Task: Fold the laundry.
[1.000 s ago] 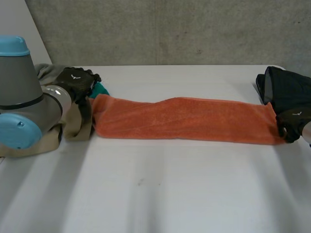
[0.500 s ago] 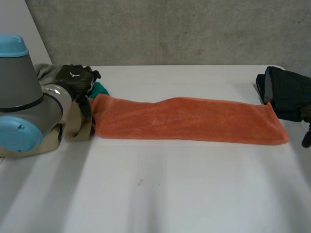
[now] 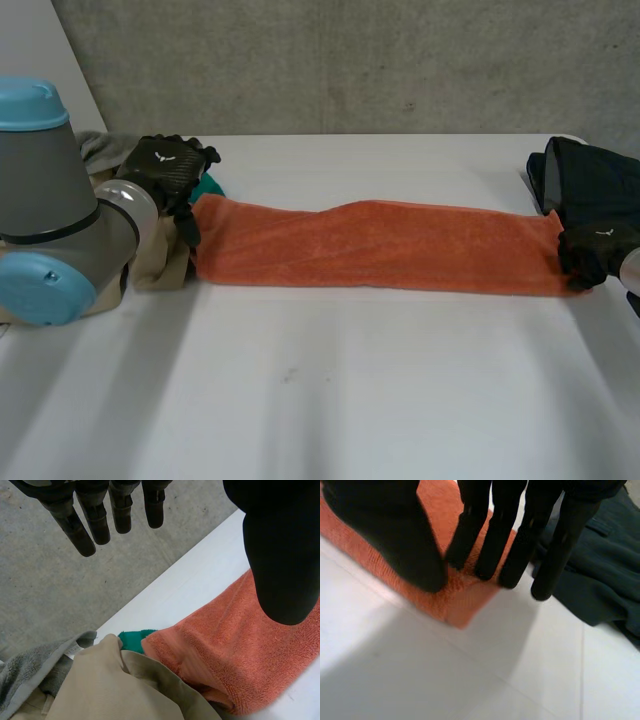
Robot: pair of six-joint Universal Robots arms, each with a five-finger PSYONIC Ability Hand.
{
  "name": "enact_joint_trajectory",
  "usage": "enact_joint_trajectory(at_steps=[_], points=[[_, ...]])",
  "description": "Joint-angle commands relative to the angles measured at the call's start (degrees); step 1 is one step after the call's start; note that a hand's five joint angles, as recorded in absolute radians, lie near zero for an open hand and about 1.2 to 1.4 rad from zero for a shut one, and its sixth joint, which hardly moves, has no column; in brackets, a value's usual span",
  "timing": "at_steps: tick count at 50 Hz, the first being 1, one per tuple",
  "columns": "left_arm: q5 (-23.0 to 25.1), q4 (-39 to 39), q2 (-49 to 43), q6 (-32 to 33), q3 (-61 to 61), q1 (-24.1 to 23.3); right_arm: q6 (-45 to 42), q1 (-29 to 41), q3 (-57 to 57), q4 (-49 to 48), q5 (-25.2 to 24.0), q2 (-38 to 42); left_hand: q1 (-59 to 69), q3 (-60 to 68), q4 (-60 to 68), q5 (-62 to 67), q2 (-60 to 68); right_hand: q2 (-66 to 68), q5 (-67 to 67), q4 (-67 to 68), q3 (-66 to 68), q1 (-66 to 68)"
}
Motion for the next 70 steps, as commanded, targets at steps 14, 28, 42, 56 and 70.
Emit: enact_joint_trajectory(at_steps=[14,28,42,56,70], points=[[-0.25,0.85,0.46,-0.06,-0.58,0.29,-13.1,-14.59,-1.75,-3.6,-0.69,-1.71,-1.13,-2.04,-1.38,-2.71,-1.83,15.08,15.97,15.86,15.9,15.7],[0.01,0.85,3.71,-0.15,-1.98,1.26,-19.52,-0.66,-7.65,-3.49,5.82,-6.08,-1.13,-2.04,-1.38,-2.71,-1.83,15.08,15.97,15.86,15.9,15.7],[-0.08,0.94,7.05,-1.3,-4.62,0.64,-28.57,34.43,0.79,-22.75,-8.5,-4.7,-1.13,-2.04,-1.38,-2.71,-1.83,15.08,15.97,15.86,15.9,15.7],[-0.34,2.08,5.39,-1.03,-5.33,-1.2,-37.19,45.17,-0.35,-21.61,-6.49,3.14,-1.13,-2.04,-1.38,-2.71,-1.83,-40.92,-40.03,-40.14,-40.1,-40.3],[-5.42,3.05,0.47,-0.77,0.82,-9.1,5.92,34.38,0.54,-11.46,11.95,-8.65,-1.13,-2.04,-1.38,-2.71,-1.83,-54.92,-54.03,-54.14,-54.1,-54.3]])
